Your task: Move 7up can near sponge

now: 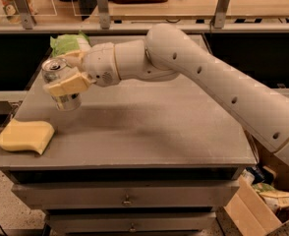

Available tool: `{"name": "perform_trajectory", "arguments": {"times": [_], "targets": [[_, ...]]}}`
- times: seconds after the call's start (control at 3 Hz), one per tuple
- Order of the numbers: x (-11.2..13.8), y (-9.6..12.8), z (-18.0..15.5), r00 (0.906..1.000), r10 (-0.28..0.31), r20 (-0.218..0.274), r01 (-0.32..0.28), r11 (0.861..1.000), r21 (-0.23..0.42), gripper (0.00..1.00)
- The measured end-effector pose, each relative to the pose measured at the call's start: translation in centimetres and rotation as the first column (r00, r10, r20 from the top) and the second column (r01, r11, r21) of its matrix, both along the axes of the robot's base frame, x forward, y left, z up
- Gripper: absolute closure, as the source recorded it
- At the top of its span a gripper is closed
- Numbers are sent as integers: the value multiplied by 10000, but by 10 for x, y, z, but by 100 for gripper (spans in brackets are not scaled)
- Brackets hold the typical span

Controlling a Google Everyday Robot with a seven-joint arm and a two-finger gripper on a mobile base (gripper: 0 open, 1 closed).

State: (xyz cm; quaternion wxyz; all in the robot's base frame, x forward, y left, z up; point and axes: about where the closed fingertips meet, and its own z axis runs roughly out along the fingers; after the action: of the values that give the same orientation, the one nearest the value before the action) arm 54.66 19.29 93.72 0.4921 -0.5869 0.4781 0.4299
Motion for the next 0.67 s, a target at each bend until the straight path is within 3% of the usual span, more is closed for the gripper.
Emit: {"name": "perform_trajectory", "arguments": {"times": [0.33,0.67], "targets": [[-10,8,-7,9996,143,-226,-143,9999,-9,100],[-18,11,-15,9987,228,-447,-225,9997,76,82]]}}
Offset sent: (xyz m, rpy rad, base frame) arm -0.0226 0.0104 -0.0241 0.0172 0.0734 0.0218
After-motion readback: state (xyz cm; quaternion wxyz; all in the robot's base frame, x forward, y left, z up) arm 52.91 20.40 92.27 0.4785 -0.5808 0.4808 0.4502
